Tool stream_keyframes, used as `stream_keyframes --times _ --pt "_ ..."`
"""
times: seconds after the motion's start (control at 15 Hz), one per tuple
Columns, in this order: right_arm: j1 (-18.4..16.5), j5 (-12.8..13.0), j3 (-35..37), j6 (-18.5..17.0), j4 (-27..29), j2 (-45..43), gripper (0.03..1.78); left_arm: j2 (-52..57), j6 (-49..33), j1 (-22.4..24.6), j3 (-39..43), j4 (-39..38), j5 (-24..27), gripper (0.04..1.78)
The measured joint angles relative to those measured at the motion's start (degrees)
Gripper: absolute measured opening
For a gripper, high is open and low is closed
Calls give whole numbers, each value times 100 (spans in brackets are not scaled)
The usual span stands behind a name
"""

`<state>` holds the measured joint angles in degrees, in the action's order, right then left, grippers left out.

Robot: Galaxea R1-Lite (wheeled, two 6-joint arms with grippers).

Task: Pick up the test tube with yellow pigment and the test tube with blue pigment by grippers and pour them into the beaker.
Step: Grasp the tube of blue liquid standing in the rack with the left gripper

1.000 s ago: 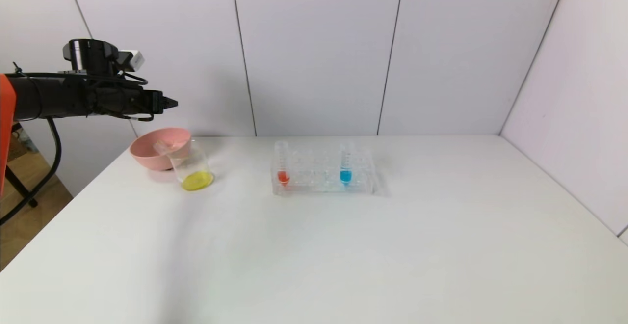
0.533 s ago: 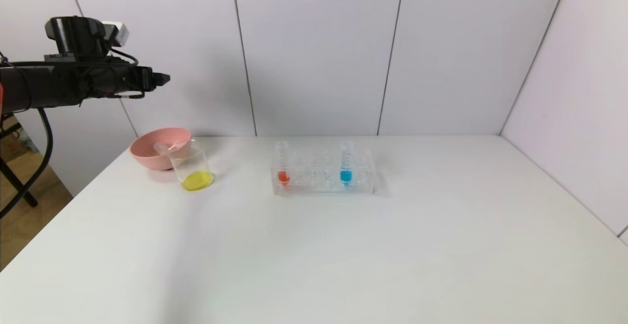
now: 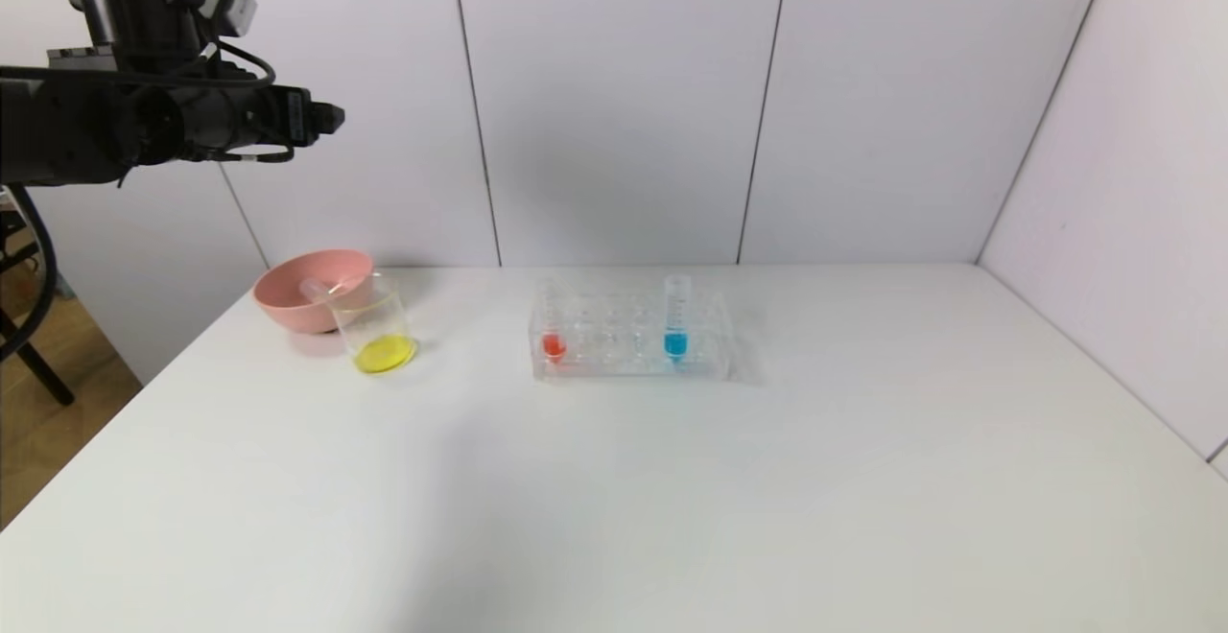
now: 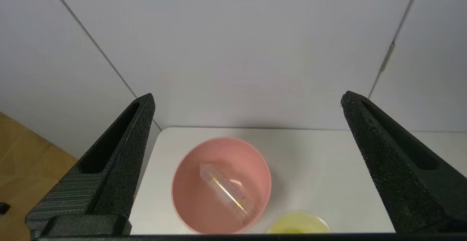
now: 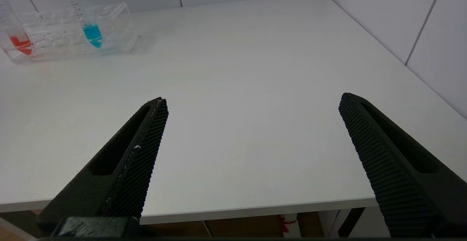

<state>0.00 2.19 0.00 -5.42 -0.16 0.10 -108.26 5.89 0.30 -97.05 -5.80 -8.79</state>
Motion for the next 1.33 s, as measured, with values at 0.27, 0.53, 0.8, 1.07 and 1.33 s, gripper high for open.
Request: stream_keyframes --times 0.27,0.53,0.8,1.07,1.33 --pt "0 0 0 0 -2 0 171 1502 -18 -579 1755 -1 -647 178" --pt "0 0 0 0 0 0 171 2870 -221 -1336 3215 -54 -898 178" --pt "0 -2 0 0 -5 0 171 3663 -869 -2426 4129 -191 -1508 178" --pt "0 0 0 2 -2 0 171 3947 -1663 -3029 4865 -981 -1968 178" --pt "0 0 0 0 -2 0 171 3694 -2266 -3563 5422 -1731 -1855 178"
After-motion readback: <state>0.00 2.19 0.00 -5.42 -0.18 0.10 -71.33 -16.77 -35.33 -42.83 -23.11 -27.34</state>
